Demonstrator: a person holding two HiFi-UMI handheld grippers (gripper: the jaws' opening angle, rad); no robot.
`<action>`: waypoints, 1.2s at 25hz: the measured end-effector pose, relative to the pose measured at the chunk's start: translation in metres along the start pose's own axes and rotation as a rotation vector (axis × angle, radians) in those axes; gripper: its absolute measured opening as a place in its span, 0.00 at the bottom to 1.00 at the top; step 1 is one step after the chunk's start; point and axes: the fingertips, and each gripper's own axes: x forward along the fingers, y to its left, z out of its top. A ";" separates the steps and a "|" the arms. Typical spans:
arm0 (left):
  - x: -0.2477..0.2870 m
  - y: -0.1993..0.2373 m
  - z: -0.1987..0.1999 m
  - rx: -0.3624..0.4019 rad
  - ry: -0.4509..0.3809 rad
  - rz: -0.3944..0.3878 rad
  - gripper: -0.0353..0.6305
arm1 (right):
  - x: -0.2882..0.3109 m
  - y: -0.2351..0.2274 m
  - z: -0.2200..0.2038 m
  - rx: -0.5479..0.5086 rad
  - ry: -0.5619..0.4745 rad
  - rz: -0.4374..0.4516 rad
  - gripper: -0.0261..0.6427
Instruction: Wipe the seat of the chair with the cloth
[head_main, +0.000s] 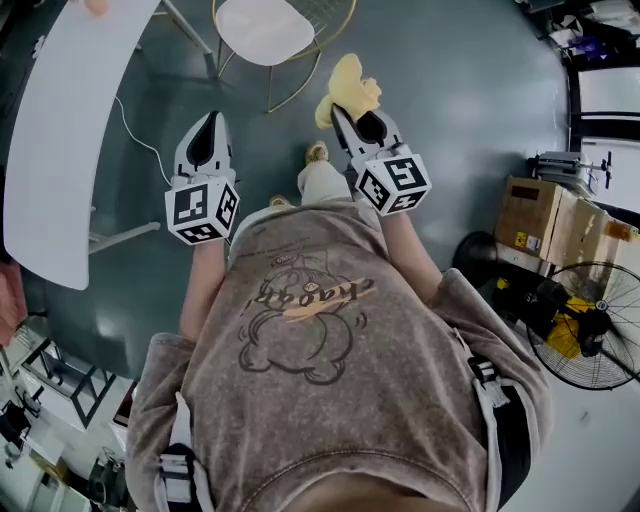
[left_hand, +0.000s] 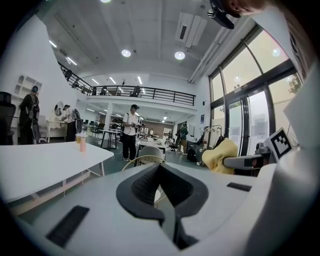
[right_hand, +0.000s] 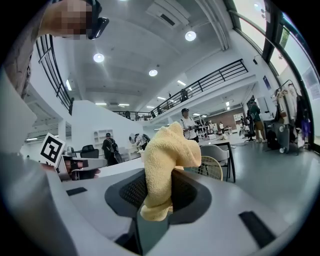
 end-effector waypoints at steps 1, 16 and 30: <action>0.002 0.000 0.000 0.001 0.000 -0.004 0.07 | 0.000 -0.002 -0.001 0.004 -0.001 -0.003 0.22; 0.073 0.033 0.008 -0.024 -0.019 0.008 0.07 | 0.080 -0.045 0.007 -0.007 0.021 0.022 0.22; 0.209 0.096 0.056 -0.059 -0.020 0.078 0.07 | 0.237 -0.112 0.055 -0.044 0.084 0.130 0.22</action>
